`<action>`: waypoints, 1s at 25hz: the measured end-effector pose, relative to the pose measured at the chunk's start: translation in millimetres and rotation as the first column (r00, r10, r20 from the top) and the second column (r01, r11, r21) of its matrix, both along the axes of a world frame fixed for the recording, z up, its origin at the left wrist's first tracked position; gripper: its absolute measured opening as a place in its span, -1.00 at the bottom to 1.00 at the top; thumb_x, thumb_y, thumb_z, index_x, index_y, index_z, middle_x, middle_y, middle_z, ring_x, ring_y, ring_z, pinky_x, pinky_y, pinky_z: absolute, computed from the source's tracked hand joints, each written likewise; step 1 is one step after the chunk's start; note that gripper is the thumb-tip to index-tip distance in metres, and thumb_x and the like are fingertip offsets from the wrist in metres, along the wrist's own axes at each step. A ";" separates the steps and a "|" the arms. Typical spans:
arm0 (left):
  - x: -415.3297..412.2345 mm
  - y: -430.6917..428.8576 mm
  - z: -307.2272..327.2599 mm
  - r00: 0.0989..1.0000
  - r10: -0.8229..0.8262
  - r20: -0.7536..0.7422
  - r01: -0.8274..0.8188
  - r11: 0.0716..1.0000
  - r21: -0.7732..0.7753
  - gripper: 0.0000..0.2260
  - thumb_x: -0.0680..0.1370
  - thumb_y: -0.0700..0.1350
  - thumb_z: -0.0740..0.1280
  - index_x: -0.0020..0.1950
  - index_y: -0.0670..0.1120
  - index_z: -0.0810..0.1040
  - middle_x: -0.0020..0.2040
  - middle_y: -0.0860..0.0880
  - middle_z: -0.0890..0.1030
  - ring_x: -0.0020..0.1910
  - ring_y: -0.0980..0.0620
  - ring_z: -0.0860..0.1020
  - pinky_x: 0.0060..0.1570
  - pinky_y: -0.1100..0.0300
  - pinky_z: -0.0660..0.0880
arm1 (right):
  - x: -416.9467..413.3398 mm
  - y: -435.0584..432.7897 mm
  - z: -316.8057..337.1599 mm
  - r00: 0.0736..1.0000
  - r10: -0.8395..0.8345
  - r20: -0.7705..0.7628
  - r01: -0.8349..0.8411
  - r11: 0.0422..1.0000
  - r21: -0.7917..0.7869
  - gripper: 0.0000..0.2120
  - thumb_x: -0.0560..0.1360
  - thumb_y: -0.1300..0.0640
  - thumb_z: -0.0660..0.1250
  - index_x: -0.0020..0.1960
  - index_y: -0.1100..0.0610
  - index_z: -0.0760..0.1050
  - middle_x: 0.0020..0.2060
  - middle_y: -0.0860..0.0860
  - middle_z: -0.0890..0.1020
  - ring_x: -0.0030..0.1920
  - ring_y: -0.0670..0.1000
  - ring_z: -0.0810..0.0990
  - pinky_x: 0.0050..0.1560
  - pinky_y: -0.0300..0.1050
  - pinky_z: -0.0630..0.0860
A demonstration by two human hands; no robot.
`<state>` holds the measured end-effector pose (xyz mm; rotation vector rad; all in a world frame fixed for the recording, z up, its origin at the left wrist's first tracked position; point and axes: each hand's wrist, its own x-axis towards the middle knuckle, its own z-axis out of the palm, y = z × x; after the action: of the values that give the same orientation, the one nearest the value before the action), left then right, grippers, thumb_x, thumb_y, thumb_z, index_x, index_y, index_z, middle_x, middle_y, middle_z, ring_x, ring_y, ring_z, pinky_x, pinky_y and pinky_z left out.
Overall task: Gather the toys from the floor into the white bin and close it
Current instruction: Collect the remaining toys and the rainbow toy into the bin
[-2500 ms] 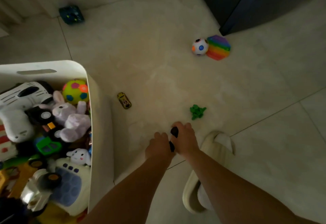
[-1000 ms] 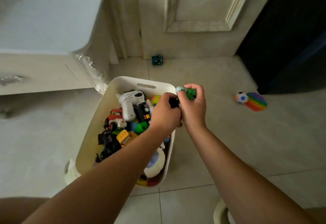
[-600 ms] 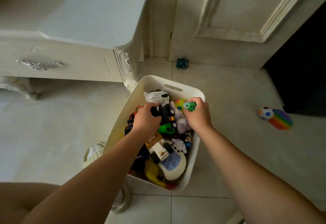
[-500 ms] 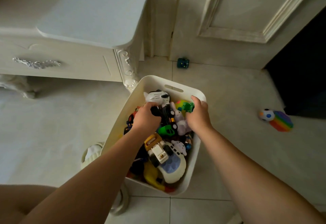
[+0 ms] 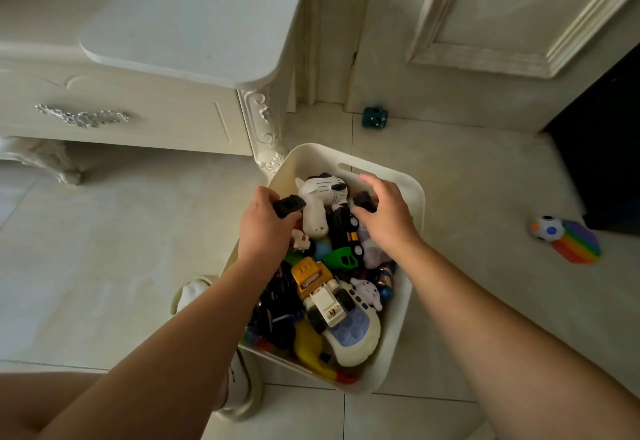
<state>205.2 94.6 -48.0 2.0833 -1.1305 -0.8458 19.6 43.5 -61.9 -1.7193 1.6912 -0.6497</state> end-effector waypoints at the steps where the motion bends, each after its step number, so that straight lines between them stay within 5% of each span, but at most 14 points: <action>1: 1.4 1.1 -0.5 0.999 -0.026 0.022 0.025 0.999 0.030 -0.59 0.50 -0.06 0.42 0.28 -0.07 0.36 0.11 -0.02 0.53 -0.04 0.01 0.55 -0.26 0.27 0.48 | 3.5 -0.6 -0.5 1.000 -0.015 0.006 0.015 1.000 0.020 -0.50 0.49 0.21 0.38 0.39 -0.01 0.38 0.32 0.04 0.41 0.30 0.01 0.43 0.29 -0.19 0.33; 4: 3.1 4.3 -1.9 0.982 -0.119 0.147 0.109 0.991 0.080 -0.57 0.53 -0.09 0.38 0.36 -0.06 0.35 0.26 -0.06 0.53 0.12 -0.05 0.55 -0.02 0.13 0.52 | 9.3 5.8 -5.3 0.985 -0.033 -0.170 0.035 0.999 0.008 -0.54 0.49 0.30 0.32 0.35 0.05 0.42 0.29 0.09 0.42 0.29 0.09 0.44 0.26 -0.17 0.35; 7: 5.2 6.3 -7.1 0.930 -0.227 0.290 0.197 0.972 0.129 -0.70 0.56 -0.16 0.26 0.29 -0.03 0.47 0.21 -0.04 0.54 0.01 -0.03 0.54 -0.08 0.14 0.50 | 7.2 17.4 -14.1 0.945 -0.003 -0.327 0.005 1.000 0.004 -0.63 0.50 0.33 0.28 0.28 0.13 0.49 0.24 0.11 0.44 0.25 0.13 0.46 0.26 -0.07 0.40; 12: 0.5 10.7 -9.7 0.889 -0.299 0.345 0.250 0.951 0.180 -0.68 0.57 -0.13 0.20 0.30 0.01 0.54 0.27 0.00 0.52 0.16 -0.03 0.48 0.05 0.11 0.48 | -3.8 21.5 -12.0 0.982 0.082 -0.170 -0.064 0.992 0.107 -0.61 0.56 0.35 0.16 0.35 0.16 0.46 0.34 0.07 0.46 0.32 0.08 0.45 0.25 -0.18 0.34; 19: -76.9 -9.5 22.6 0.864 -0.383 0.326 0.441 0.889 -0.123 -0.71 0.58 -0.16 0.22 0.27 -0.04 0.55 0.32 -0.03 0.50 0.31 -0.06 0.41 0.31 0.05 0.38 | -51.3 23.7 12.0 0.934 -0.322 0.156 0.348 0.919 -0.185 -0.73 0.55 0.34 0.16 0.07 0.14 0.59 0.09 0.07 0.60 0.10 0.06 0.57 0.02 -0.24 0.39; 25: -181.6 -9.1 18.1 0.784 -0.582 0.214 0.620 0.745 -0.247 -0.63 0.48 -0.35 0.17 0.18 -0.11 0.61 0.21 -0.09 0.59 0.18 -0.06 0.54 0.16 0.26 0.37 | -141.2 22.5 -30.5 0.852 -0.517 0.084 0.505 0.854 0.125 -0.56 0.49 0.30 0.16 0.35 0.13 0.41 0.27 0.14 0.48 0.25 0.11 0.49 0.20 -0.11 0.41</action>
<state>23.6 85.5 -29.9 1.5268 -1.9339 -0.7589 -121.6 66.0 -92.4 -1.1296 2.0757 -0.8655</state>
